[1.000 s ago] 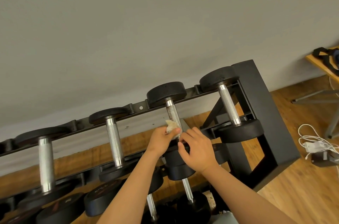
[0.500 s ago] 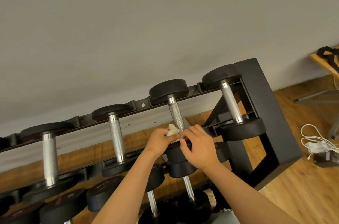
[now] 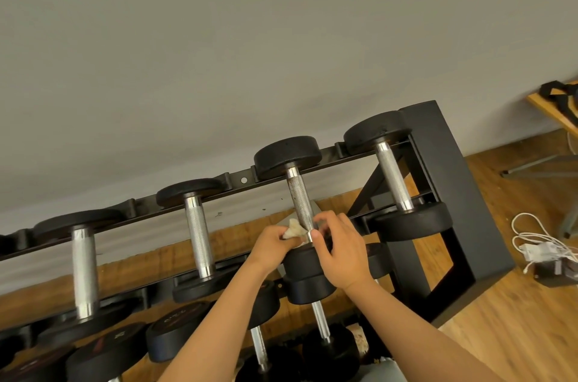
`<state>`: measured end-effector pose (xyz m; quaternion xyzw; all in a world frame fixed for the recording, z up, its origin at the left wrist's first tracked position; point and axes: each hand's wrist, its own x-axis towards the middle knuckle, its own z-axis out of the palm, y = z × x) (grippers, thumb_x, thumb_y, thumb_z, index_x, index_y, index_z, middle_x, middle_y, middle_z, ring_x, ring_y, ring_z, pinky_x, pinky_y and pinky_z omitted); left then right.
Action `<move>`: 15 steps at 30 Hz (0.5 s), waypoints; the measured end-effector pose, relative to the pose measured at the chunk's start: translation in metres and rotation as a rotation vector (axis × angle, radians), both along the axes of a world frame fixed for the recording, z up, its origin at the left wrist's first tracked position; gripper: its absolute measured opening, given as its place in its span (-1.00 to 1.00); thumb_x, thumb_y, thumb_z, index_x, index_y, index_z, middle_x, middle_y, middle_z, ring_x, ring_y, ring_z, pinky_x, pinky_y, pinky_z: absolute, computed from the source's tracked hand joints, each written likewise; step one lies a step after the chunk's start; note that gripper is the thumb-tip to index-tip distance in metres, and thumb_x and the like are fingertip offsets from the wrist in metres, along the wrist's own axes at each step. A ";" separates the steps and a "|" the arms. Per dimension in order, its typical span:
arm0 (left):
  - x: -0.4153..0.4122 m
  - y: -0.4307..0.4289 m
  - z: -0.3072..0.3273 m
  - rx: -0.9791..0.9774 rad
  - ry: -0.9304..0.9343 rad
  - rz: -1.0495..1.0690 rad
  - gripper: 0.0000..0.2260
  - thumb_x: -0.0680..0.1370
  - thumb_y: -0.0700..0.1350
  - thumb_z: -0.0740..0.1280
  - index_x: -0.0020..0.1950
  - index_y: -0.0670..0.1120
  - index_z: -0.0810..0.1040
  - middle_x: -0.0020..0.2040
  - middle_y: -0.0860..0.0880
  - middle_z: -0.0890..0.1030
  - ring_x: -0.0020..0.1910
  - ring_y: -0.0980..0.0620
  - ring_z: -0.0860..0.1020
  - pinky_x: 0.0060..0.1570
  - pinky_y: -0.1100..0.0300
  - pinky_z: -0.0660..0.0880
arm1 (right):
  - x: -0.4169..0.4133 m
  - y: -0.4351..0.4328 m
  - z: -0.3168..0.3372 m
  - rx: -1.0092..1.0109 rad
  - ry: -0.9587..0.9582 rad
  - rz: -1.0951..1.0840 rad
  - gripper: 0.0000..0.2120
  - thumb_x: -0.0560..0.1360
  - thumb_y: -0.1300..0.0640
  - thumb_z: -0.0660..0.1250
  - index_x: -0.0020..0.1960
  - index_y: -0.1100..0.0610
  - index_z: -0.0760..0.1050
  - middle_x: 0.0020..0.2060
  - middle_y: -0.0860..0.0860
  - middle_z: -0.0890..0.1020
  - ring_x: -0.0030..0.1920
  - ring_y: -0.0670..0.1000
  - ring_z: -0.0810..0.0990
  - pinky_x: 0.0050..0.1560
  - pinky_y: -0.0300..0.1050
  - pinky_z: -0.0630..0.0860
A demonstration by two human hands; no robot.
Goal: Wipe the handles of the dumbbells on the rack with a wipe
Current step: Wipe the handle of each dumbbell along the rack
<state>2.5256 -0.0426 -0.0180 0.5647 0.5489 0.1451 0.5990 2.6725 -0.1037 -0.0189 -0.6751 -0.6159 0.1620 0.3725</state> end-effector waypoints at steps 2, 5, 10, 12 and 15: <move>0.002 0.001 0.000 -0.017 -0.010 0.014 -0.84 0.58 -0.06 0.35 -0.07 -0.13 0.64 -0.14 -0.06 0.67 -0.13 0.04 0.62 -0.13 0.24 0.53 | 0.000 0.000 0.000 0.013 -0.009 -0.003 -0.68 0.54 -0.19 0.11 0.06 0.00 0.47 -0.29 -0.17 0.41 -0.28 -0.14 0.42 -0.37 -0.19 0.43; 0.011 0.000 0.001 -0.044 -0.021 0.057 -0.73 0.60 0.07 0.28 -0.02 -0.12 0.63 -0.11 -0.06 0.65 -0.08 0.02 0.60 -0.05 0.19 0.53 | 0.000 0.001 0.000 0.012 -0.026 -0.006 -0.69 0.55 -0.19 0.10 0.04 -0.01 0.47 -0.29 -0.17 0.41 -0.28 -0.14 0.42 -0.37 -0.19 0.44; 0.026 0.019 0.003 0.002 0.087 0.155 -0.68 0.67 0.12 0.08 0.14 -0.04 0.51 0.03 0.00 0.55 -0.03 0.09 0.50 -0.01 0.20 0.41 | 0.000 0.002 -0.002 -0.012 -0.058 0.000 -0.69 0.55 -0.17 0.11 0.04 0.00 0.49 -0.29 -0.15 0.42 -0.27 -0.14 0.41 -0.35 -0.22 0.42; 0.024 0.028 0.000 0.063 0.148 0.256 -0.71 0.67 0.01 0.13 0.25 -0.11 0.49 0.14 -0.09 0.54 0.04 0.04 0.49 0.03 0.17 0.39 | 0.001 0.002 -0.002 -0.014 -0.056 0.006 -0.68 0.55 -0.17 0.10 0.04 0.01 0.50 -0.29 -0.14 0.43 -0.27 -0.13 0.41 -0.35 -0.25 0.39; 0.020 0.029 0.000 0.129 0.091 0.393 -0.73 0.60 -0.18 0.30 0.29 -0.12 0.41 0.10 -0.07 0.55 0.04 0.02 0.52 0.07 0.15 0.49 | 0.001 0.001 -0.002 -0.016 -0.046 0.015 -0.69 0.55 -0.17 0.11 0.03 0.01 0.49 -0.29 -0.14 0.44 -0.26 -0.13 0.41 -0.35 -0.24 0.39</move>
